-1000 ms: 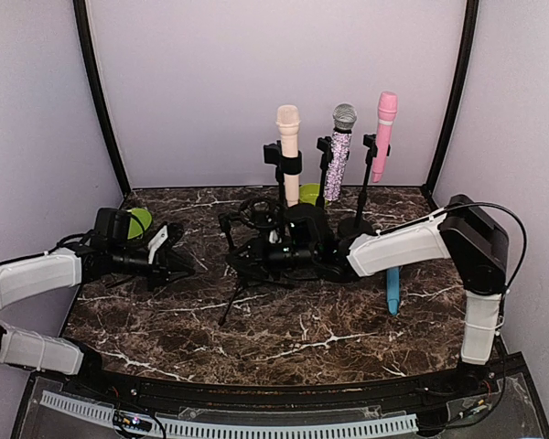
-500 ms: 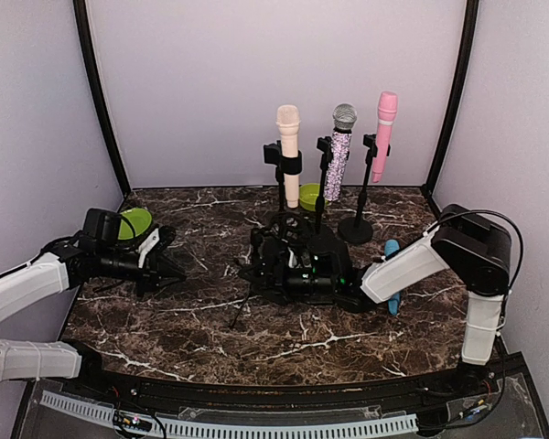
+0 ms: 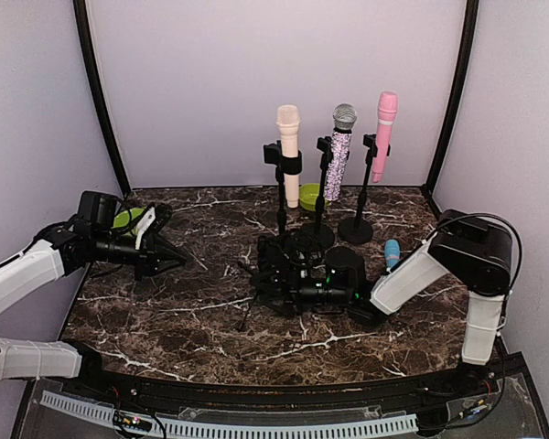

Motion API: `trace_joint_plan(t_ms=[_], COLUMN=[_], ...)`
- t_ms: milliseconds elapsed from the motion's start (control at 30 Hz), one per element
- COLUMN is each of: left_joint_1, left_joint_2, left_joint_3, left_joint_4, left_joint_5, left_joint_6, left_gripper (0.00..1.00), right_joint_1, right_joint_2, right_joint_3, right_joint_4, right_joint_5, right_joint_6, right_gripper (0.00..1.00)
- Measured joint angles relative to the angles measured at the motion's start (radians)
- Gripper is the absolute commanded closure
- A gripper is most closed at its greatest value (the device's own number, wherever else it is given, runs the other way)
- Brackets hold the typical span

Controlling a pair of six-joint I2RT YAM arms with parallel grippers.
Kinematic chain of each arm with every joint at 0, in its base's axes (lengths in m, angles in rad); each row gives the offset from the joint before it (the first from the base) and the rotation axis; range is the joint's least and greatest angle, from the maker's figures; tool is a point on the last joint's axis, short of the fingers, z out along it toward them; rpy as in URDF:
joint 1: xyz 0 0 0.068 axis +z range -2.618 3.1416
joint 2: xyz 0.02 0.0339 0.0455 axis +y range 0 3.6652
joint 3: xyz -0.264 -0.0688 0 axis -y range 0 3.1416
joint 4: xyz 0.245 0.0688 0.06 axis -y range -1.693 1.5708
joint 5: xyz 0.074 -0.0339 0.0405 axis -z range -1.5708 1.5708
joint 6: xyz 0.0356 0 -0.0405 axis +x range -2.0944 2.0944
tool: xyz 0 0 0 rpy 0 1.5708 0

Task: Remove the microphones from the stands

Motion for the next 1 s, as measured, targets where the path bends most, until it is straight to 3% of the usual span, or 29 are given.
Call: trace_joint_plan(t_ms=[167,467,800,1000], left_joint_1=[0.000,0.000,-0.086,-0.159], left_joint_2=[0.043,0.085,0.211,0.260], left_joint_3=[0.039,0.111,0.282,0.315], left_joint_4=[0.018,0.064,0.079,0.061], left_joint_5=[0.025,0.072,0.084,0.082], left_joint_6=[-0.043,-0.102,-0.121,-0.105], left_gripper=[0.76,0.72,0.70,0.51], right_joint_1=[-0.006,-0.027,0.023,0.066], right_joint_2=[-0.107,-0.167,-0.232,-0.387], right_joint_3=[0.074,0.014,0.118,0.072], right_joint_4=[-0.262,-0.430,-1.063,-1.282], right_joint_5=[0.007,0.000,0.066,0.109], right_joint_6=[-0.084,-0.139,-0.384,-0.438], right_gripper=[0.17,0.17,0.14,0.13])
